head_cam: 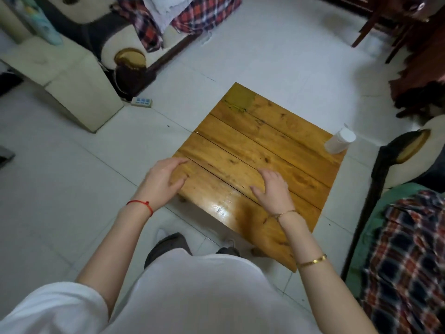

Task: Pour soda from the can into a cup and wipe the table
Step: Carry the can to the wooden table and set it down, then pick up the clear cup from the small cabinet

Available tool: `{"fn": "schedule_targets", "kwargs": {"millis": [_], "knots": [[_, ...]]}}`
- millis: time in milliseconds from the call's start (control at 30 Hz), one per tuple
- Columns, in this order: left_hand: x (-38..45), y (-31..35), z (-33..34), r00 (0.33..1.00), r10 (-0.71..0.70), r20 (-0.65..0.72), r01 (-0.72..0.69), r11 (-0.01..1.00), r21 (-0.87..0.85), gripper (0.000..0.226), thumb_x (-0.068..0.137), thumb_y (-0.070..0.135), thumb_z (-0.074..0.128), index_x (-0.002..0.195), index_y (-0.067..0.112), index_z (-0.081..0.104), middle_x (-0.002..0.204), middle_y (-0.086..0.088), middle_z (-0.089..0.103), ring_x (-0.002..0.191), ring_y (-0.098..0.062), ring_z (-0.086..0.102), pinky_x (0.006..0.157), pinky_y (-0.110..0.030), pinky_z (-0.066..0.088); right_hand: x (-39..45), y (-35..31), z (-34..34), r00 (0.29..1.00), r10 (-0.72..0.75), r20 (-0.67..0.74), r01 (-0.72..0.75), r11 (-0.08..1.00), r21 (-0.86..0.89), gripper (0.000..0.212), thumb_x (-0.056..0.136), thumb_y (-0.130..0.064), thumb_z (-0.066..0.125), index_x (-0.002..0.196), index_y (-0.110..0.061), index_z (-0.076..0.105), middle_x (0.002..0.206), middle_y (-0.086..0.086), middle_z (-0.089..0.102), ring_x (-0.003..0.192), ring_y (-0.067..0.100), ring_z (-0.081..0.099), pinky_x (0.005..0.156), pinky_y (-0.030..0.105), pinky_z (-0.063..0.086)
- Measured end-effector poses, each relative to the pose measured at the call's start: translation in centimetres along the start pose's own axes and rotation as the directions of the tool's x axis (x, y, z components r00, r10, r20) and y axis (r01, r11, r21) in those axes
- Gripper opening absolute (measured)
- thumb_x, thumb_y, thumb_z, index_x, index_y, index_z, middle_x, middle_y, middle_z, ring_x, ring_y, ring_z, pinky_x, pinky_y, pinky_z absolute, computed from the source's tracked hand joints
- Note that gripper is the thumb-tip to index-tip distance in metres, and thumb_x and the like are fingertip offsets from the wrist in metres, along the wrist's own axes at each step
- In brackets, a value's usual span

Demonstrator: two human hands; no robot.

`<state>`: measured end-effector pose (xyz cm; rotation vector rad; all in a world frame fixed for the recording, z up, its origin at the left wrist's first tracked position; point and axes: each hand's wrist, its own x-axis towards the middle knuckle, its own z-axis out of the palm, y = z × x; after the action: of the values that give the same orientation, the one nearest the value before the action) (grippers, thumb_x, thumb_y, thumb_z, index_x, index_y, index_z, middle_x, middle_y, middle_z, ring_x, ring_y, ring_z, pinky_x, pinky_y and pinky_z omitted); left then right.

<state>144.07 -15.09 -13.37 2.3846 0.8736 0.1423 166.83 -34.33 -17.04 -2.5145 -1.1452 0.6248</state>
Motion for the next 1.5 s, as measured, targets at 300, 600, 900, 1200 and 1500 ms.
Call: {"fn": "schedule_targets", "kwargs": {"millis": [300,600,900,1200,1500], "knots": [[-6.6,-12.0,-9.5,0.959,-0.203,-0.200,0.208,0.978,0.007,0.040,0.093,0.018,0.063,0.132,0.012,0.057,0.133,-0.006,0.061,0.127,-0.026,0.052,0.110,-0.033,0.035,4.8,-15.6,4.5,0.965,-0.251,0.070,0.255,0.965,-0.058,0.056,0.095,-0.037,0.054,0.144,-0.013,0.040,0.145,0.007,0.046,0.138,0.025,0.035,0.115,0.038,0.029],[-12.5,-24.1,-20.1,0.887,-0.332,-0.320,0.342,0.939,-0.026,0.039,0.094,0.019,0.062,0.132,0.015,0.057,0.133,-0.002,0.060,0.127,-0.021,0.051,0.109,-0.030,0.034,8.4,-33.6,11.5,0.884,-0.449,0.133,0.456,0.890,-0.025,0.057,0.095,-0.036,0.054,0.144,-0.011,0.040,0.145,0.007,0.046,0.139,0.025,0.035,0.115,0.040,0.029],[-15.3,-32.4,-26.3,0.820,-0.428,-0.380,0.431,0.899,-0.083,0.040,0.095,0.021,0.060,0.134,0.018,0.055,0.135,0.000,0.058,0.129,-0.019,0.049,0.113,-0.035,0.036,11.5,-45.6,15.7,0.798,-0.565,0.210,0.589,0.806,-0.068,0.058,0.096,-0.038,0.053,0.145,-0.011,0.040,0.146,0.006,0.046,0.140,0.027,0.033,0.115,0.041,0.028],[-10.8,-40.5,-31.3,0.774,-0.481,-0.411,0.501,0.863,-0.066,0.042,0.096,0.025,0.057,0.137,0.018,0.053,0.139,0.000,0.055,0.133,-0.019,0.044,0.114,-0.044,0.034,20.0,-55.8,18.4,0.749,-0.630,0.204,0.652,0.756,-0.056,0.057,0.095,-0.039,0.054,0.143,-0.011,0.042,0.144,0.007,0.048,0.137,0.027,0.037,0.114,0.040,0.031],[-0.1,-48.7,-40.7,0.756,-0.452,-0.474,0.487,0.872,-0.055,0.041,0.096,0.021,0.057,0.137,0.017,0.054,0.141,-0.001,0.054,0.135,-0.018,0.043,0.116,-0.041,0.031,32.4,-67.9,18.3,0.720,-0.669,0.183,0.685,0.727,-0.036,0.055,0.095,-0.038,0.054,0.142,-0.010,0.043,0.143,0.007,0.049,0.136,0.026,0.038,0.114,0.036,0.029]]}}
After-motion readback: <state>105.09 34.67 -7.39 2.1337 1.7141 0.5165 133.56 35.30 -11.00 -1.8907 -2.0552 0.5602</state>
